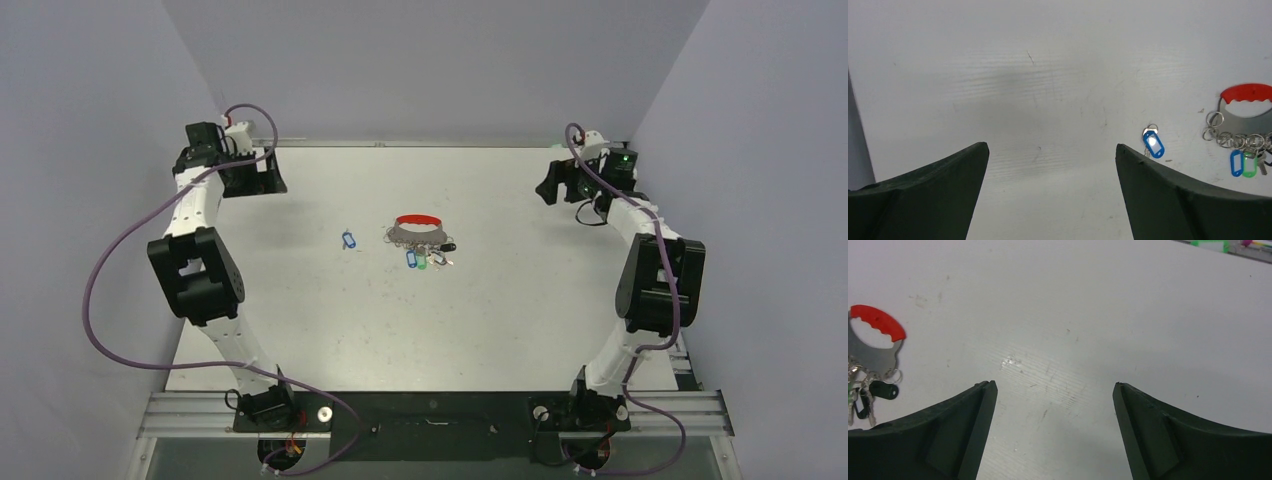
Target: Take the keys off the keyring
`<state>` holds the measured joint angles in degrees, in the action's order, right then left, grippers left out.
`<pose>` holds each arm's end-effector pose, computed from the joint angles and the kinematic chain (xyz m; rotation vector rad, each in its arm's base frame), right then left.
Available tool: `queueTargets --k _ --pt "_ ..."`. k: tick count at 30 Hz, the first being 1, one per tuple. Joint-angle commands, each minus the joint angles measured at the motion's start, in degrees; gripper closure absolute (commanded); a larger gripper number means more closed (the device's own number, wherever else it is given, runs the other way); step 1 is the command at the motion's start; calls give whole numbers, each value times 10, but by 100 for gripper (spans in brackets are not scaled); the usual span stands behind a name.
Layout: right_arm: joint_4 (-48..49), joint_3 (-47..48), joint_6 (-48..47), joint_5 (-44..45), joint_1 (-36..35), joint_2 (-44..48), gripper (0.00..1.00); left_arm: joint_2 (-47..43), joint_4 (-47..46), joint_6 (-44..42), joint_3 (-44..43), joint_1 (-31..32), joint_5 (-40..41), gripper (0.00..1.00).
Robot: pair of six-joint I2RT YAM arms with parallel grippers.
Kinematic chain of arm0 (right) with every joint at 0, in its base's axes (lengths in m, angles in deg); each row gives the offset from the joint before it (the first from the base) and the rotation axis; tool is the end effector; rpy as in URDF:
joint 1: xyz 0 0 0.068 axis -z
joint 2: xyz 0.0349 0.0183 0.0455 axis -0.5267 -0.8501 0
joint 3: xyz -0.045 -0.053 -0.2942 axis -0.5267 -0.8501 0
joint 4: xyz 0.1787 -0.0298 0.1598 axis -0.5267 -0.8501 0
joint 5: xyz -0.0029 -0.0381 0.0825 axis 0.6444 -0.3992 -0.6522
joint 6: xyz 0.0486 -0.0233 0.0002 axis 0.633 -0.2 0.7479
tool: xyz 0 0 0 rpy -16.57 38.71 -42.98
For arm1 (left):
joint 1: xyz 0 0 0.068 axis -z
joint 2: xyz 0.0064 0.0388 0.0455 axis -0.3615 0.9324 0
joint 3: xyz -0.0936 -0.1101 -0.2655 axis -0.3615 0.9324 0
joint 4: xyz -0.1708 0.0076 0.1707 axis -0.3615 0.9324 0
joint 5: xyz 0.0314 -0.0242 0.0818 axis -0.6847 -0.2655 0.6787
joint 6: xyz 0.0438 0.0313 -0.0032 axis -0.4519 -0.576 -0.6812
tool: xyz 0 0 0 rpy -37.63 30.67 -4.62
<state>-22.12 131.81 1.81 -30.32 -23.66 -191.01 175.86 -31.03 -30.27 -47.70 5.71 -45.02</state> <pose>0.3946 -0.0333 0.2844 -0.3806 2.0011 0.5694 0.4155 0.1006 0.3234 -0.0103 2.3726 -0.3097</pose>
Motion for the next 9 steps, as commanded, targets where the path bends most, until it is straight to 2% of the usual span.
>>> queueTargets --k 1,9 --pt "29 9 -6 21 18 -20 10 -46 -66 -14 52 1 40 4" --pt "46 -2 -3 24 22 -37 10 -50 -101 -8 85 2 63 4"
